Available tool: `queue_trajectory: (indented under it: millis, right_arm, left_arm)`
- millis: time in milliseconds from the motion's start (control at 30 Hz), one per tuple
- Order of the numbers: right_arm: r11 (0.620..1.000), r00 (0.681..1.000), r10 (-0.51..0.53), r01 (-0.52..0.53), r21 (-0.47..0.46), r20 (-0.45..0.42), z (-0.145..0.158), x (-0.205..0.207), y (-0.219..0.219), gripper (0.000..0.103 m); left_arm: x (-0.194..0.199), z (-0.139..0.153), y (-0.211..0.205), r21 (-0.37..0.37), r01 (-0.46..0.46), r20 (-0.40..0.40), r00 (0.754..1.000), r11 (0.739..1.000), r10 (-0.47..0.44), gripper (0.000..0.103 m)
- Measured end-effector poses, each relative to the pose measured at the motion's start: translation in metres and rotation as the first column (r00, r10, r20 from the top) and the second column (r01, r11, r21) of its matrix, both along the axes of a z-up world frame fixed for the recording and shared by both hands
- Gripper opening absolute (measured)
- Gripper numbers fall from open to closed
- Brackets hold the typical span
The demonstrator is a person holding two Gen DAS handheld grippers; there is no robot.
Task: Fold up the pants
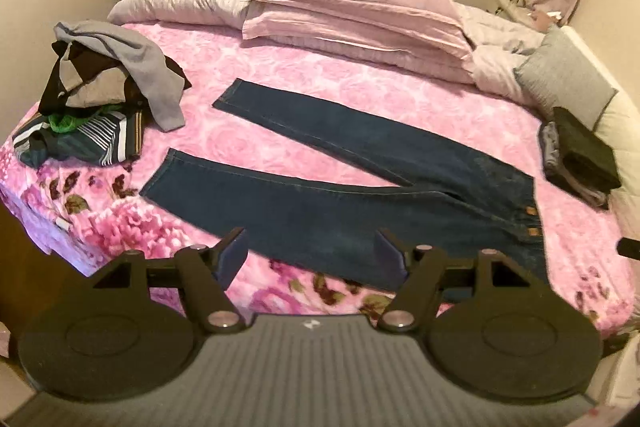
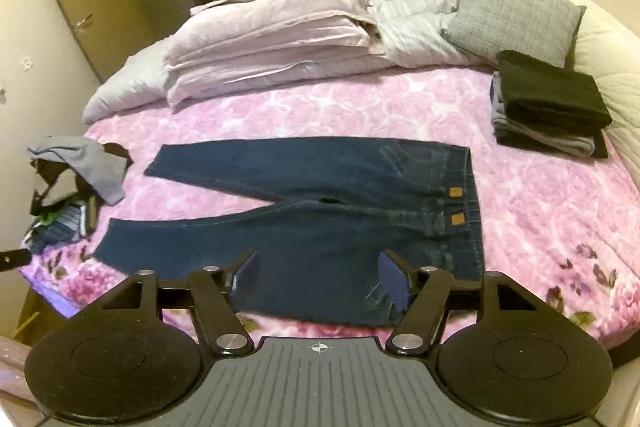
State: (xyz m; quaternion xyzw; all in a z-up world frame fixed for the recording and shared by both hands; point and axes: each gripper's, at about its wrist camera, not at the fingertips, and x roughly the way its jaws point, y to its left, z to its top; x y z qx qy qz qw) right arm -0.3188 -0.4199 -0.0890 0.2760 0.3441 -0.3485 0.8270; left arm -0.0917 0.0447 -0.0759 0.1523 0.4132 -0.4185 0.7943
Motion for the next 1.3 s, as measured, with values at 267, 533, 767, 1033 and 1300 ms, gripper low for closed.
queue_trajectory:
  millis: [267, 533, 767, 1033, 1300]
  right_arm:
    - [0.998, 0.996, 0.065, -0.064, 0.012, -0.057, -0.001, -0.010, 0.040, 0.064]
    - [0.995, 0.991, 0.097, -0.094, 0.030, -0.088, -0.004, -0.044, 0.080, 0.064]
    - [0.994, 0.989, 0.106, -0.104, 0.025, -0.107, -0.011, -0.072, 0.104, 0.064]
    - [0.993, 0.986, 0.118, -0.118, 0.010, -0.114, -0.011, -0.094, 0.122, 0.064]
    - [0.993, 0.985, 0.120, -0.120, 0.008, -0.121, -0.011, -0.107, 0.130, 0.064]
  left_arm:
    - [-0.049, 0.008, 0.014, 0.011, 0.028, 0.003, 1.000, 1.000, -0.028, 0.067]
    - [-0.113, 0.010, 0.019, 0.036, 0.065, 0.018, 0.998, 0.997, -0.065, 0.080]
    - [-0.164, 0.003, 0.040, 0.062, 0.106, 0.020, 0.994, 0.992, -0.107, 0.081]
    - [-0.195, 0.004, 0.058, 0.068, 0.108, 0.042, 0.993, 0.992, -0.111, 0.081]
    - [-0.211, 0.001, 0.068, 0.082, 0.111, 0.042, 0.992, 0.990, -0.115, 0.081]
